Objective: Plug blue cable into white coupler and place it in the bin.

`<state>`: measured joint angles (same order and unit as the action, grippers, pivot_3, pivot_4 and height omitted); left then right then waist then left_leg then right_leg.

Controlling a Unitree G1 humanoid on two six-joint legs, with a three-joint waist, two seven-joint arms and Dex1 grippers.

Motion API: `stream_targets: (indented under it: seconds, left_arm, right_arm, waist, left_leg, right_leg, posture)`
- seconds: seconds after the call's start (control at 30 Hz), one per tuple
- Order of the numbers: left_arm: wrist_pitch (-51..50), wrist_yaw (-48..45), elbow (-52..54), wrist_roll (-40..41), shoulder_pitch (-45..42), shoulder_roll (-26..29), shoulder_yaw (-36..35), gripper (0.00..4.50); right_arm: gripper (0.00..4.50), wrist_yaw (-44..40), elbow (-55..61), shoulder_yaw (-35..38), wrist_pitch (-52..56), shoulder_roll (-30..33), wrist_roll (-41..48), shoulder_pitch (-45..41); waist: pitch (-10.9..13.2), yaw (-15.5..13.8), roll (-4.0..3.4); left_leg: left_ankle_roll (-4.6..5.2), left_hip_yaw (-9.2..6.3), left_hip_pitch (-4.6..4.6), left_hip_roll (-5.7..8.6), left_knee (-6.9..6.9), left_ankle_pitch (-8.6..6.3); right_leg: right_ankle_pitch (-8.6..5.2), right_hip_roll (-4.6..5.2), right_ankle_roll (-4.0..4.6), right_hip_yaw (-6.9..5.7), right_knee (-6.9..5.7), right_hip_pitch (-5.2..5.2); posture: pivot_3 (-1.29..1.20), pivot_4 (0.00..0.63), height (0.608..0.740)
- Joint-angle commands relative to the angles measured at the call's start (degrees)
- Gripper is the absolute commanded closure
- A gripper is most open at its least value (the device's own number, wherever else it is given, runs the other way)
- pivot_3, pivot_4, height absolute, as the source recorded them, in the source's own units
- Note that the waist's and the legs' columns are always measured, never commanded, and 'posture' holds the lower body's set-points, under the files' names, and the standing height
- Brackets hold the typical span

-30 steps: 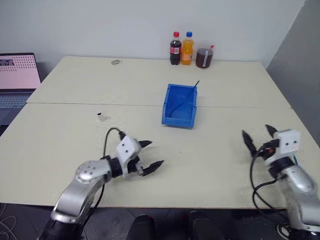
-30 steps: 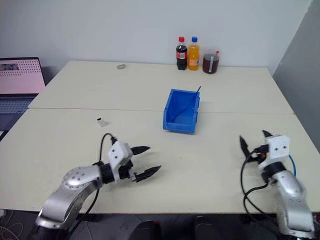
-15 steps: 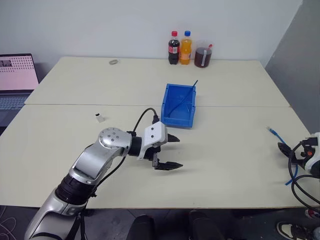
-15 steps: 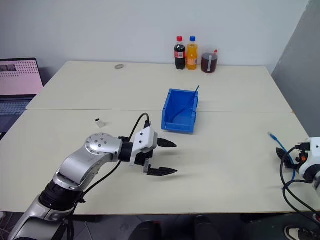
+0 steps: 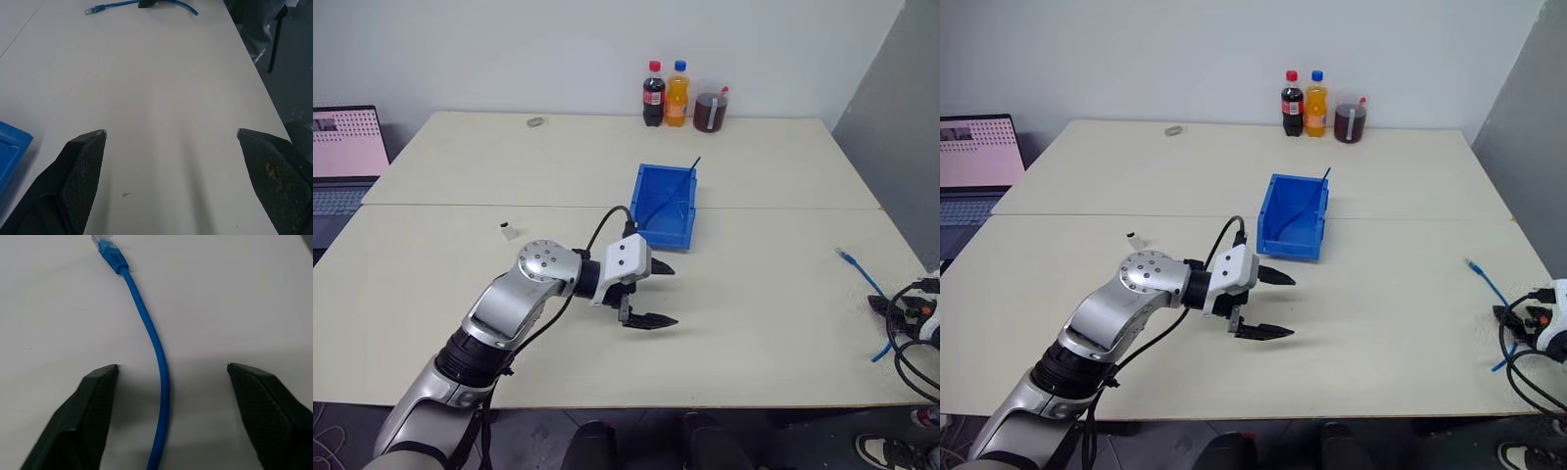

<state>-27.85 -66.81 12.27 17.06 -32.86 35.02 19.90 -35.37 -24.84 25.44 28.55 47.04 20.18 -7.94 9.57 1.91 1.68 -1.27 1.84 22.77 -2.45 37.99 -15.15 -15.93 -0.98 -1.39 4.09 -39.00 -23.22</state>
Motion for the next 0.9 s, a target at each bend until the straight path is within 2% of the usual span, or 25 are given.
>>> stream_targets:
  seconds: [0.03, 0.43, 0.6, 0.73, 0.8, 0.9]
  left_arm:
    - [2.0, -1.0, 0.1, -0.8, 0.6, 1.4, -0.6, 0.0]
    - [3.0, -1.3, 0.0, -1.6, 1.2, 2.1, -0.9, 0.0]
    - [4.0, -1.3, -0.4, -2.1, 2.0, 2.6, -1.6, 0.0]
    - [3.9, -1.1, 0.2, -1.2, 4.5, 4.4, -4.0, 0.0]
    - [4.0, -1.1, 0.8, -0.7, 6.9, 6.3, -5.8, 0.0]
    - [3.6, -0.7, 2.6, 0.2, 14.3, 10.9, -11.0, 0.0]
  right_arm:
    - [1.9, -2.2, -1.6, -1.9, 1.3, 1.9, -1.5, 0.6]
    - [4.46, -3.5, -0.4, -3.1, -2.9, 1.4, -2.9, 3.0]
    - [4.46, -4.5, 2.2, -3.8, -6.3, 1.9, -3.5, 3.5]
    - [4.46, -10.1, 8.0, -4.4, -6.8, 3.6, -2.0, 4.2]
    - [4.46, -13.2, 12.9, -5.2, -7.0, 5.1, -1.9, 5.4]
    - [4.46, -18.7, 26.8, -7.9, -5.8, 7.5, -0.3, 7.1]
  waist:
    - [0.0, 0.0, 0.0]
    - [0.0, -0.2, 0.1]
    - [0.0, -0.2, 0.09]
    - [0.0, -0.1, 0.04]
    - [0.0, 0.1, -0.06]
    - [0.0, 0.8, -0.38]
  left_leg:
    - [0.0, 0.0, -0.01, 0.0, 0.0, 0.0]
    - [0.0, -0.03, 0.01, -0.05, 0.07, 0.0]
    - [0.0, -0.04, 0.01, -0.06, 0.06, 0.0]
    - [0.0, -0.04, 0.0, -0.08, 0.05, 0.0]
    - [0.0, -0.02, -0.01, -0.11, 0.03, 0.0]
    - [0.0, 0.05, -0.04, -0.21, -0.04, 0.0]
  right_leg:
    - [0.0, 0.0, 0.0, 0.0, 0.01, 0.01]
    - [0.03, 0.03, -0.05, -0.02, 0.02, 0.06]
    - [0.02, 0.03, -0.05, -0.03, 0.02, 0.06]
    - [0.02, 0.02, -0.05, -0.02, 0.01, 0.05]
    - [0.02, 0.01, -0.04, -0.01, 0.0, 0.03]
    - [0.01, 0.01, -0.04, 0.0, -0.02, -0.05]
  posture:
    - [0.0, 0.15, 0.74]
    - [0.0, 0.15, 0.74]
    - [0.0, 0.15, 0.74]
    - [0.0, 0.15, 0.74]
    - [0.0, 0.15, 0.74]
    - [0.0, 0.15, 0.74]
